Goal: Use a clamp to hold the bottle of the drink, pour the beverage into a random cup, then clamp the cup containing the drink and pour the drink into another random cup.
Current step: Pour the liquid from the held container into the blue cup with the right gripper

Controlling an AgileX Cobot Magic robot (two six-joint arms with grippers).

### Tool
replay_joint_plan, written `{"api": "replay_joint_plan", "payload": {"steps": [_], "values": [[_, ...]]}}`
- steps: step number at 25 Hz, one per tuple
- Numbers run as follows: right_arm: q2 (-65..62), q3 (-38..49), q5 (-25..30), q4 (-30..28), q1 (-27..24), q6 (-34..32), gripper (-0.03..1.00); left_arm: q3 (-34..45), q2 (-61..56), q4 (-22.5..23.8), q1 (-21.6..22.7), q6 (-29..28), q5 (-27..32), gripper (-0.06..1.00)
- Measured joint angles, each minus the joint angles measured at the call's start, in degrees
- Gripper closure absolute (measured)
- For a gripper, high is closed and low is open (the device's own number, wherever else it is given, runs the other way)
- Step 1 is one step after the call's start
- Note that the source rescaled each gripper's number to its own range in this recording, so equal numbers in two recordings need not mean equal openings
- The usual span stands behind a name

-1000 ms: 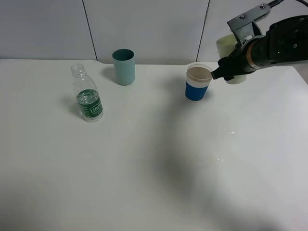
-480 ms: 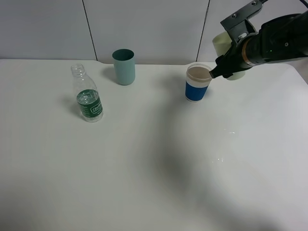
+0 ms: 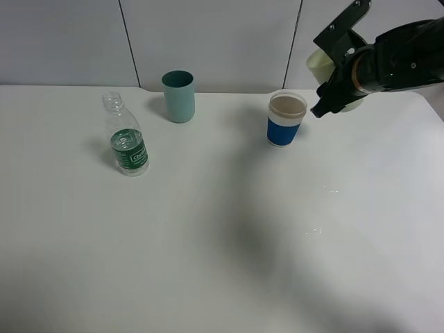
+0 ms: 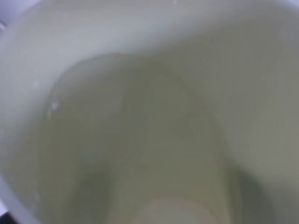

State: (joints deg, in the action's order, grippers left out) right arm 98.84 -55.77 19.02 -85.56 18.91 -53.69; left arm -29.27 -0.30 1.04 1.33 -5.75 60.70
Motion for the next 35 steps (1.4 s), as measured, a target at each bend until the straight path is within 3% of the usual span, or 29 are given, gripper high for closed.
{"api": "replay_joint_plan", "payload": {"steps": [11, 19, 35], "values": [[0.00, 0.00, 2.50, -5.29, 0.00, 1.87, 0.95, 0.00, 0.00, 0.00, 0.00, 0.00, -0.04, -0.06], [0.00, 0.00, 3.11, -5.93, 0.00, 8.10, 0.95, 0.00, 0.00, 0.00, 0.00, 0.00, -0.04, -0.06], [0.00, 0.00, 4.63, -8.09, 0.00, 13.63, 0.95, 0.00, 0.00, 0.00, 0.00, 0.00, -0.04, -0.06]]}}
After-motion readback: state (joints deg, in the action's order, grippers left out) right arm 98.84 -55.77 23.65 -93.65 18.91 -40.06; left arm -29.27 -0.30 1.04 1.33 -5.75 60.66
